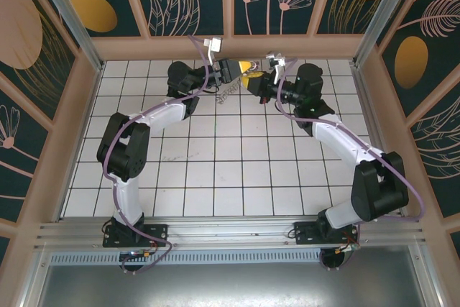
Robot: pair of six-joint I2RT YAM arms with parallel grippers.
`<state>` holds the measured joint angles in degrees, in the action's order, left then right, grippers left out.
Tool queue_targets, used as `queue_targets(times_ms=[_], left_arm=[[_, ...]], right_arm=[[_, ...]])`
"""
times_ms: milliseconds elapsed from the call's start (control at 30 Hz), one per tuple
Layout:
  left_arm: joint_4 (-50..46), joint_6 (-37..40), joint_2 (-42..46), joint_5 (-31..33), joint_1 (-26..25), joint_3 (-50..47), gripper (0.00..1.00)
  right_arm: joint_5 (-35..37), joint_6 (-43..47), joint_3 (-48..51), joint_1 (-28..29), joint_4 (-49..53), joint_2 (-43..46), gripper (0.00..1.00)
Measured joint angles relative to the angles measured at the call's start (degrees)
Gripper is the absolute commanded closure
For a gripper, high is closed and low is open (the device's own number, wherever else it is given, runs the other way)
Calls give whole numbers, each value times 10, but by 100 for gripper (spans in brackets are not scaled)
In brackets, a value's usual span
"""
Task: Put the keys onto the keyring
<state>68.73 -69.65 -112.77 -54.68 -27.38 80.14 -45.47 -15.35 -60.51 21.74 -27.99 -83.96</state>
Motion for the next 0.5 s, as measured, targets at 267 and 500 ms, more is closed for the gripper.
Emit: queue_targets(times_ms=[267,500], left_arm=[[-4,12,0,10,0,-5,100],[-29,46,3,14,-1,-10,100]], right_arm=[[7,0,0,0,10,0,100],[11,0,0,-2,31,2,100]])
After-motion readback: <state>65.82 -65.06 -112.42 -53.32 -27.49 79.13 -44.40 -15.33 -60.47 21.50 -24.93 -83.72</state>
